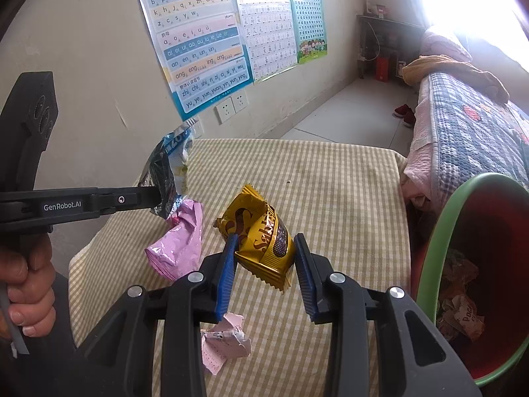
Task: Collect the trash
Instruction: 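Carry the silver wrapper and gold snack pack over the bucket, then open both grippers to drop the wrapper and snack pack into the bucket, then move both grippers back toward the pink bag and pink-white paper, then grasp the pink-white paper wrapper with the right gripper while the left gripper grasps the pink bag, then carry the pink bag and pink-white paper over the bucket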
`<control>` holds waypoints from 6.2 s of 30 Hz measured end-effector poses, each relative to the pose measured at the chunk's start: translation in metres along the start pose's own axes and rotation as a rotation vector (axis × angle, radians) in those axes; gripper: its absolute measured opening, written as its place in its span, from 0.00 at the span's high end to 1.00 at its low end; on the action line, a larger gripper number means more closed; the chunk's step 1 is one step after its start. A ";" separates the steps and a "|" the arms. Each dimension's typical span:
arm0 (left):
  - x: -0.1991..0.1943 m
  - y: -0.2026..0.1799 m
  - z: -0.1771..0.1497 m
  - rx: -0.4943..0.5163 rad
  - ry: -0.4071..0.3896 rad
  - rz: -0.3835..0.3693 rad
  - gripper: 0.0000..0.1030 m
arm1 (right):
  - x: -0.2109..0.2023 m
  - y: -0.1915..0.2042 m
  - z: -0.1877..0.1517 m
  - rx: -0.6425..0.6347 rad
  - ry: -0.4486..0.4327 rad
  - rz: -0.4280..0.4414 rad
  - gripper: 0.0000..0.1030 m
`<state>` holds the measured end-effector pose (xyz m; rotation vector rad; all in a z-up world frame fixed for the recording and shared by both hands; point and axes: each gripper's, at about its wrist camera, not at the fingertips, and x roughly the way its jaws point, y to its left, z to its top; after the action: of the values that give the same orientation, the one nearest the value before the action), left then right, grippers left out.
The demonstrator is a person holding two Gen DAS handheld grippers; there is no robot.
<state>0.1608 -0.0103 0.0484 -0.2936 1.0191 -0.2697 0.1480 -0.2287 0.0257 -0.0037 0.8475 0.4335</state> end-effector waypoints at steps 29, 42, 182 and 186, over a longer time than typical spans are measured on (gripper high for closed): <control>0.017 -0.151 -0.024 0.218 0.026 -0.124 1.00 | -0.099 -0.121 -0.045 0.201 -0.112 -0.169 0.67; 0.042 -0.210 -0.029 0.303 0.067 -0.192 1.00 | -0.118 -0.172 -0.065 0.290 -0.133 -0.247 0.67; 0.058 0.060 -0.053 -0.113 0.138 0.027 0.94 | 0.063 0.016 -0.055 0.055 0.226 0.016 0.53; 0.049 0.057 -0.059 -0.102 0.132 0.024 0.94 | 0.056 0.017 -0.051 0.054 0.206 0.013 0.53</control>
<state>0.1387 0.0179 -0.0403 -0.3591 1.1681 -0.2179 0.1371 -0.2013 -0.0467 0.0068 1.0623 0.4275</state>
